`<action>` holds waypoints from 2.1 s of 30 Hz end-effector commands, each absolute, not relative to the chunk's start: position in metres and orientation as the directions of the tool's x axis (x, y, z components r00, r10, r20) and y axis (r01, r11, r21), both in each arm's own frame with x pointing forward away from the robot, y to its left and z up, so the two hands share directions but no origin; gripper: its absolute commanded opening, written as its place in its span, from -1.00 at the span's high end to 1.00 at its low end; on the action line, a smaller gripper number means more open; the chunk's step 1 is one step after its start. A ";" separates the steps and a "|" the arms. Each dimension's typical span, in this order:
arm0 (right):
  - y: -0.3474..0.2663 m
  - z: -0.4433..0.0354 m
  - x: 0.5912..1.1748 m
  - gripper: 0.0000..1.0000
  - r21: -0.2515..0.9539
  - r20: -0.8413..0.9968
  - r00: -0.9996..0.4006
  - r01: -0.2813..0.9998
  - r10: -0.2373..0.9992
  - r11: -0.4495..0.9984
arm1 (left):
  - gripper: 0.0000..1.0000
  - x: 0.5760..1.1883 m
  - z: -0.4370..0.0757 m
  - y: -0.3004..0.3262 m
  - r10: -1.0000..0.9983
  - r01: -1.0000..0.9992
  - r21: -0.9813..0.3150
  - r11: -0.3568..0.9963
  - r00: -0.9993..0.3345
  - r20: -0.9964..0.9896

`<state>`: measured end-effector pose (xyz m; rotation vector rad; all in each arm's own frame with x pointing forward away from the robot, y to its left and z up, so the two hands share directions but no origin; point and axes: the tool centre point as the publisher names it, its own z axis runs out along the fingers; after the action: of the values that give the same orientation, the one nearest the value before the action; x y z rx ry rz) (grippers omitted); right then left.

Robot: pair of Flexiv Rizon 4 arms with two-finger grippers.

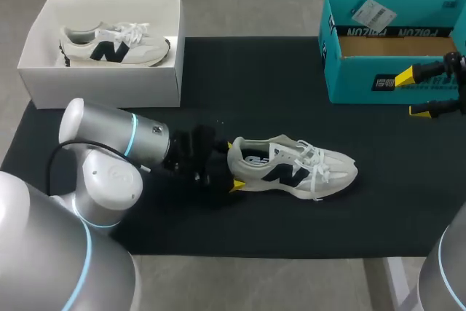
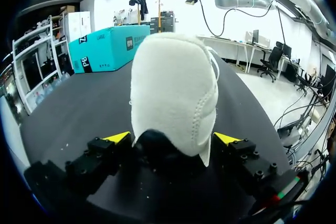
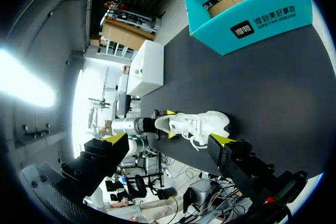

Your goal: Take the shoe out of the shoebox, open the shoe tongue, remove and reinsert the insole, then place the shoe into the shoebox

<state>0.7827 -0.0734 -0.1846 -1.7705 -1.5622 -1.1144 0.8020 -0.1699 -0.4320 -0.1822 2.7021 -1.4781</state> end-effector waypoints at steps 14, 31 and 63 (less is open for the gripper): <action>-0.073 -0.185 0.782 -1.00 0.132 0.841 -0.005 0.972 0.541 -0.196 | -1.00 0.805 -0.432 -0.180 -0.086 -0.058 -0.856 0.514 -0.996 0.015; -0.073 -0.185 0.782 -1.00 0.132 0.841 -0.005 0.972 0.541 -0.196 | -1.00 0.807 -0.436 -0.184 -0.065 -0.054 -0.857 0.513 -0.998 0.023; -0.073 -0.185 0.782 -1.00 0.132 0.841 -0.005 0.972 0.541 -0.196 | 1.00 0.804 -0.435 -0.182 -0.082 -0.048 -0.849 0.526 -0.997 0.006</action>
<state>0.7826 -0.0734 -0.1845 -1.7704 -1.5622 -1.1144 0.8059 -0.1814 -0.4343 -0.1131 2.7133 -1.5143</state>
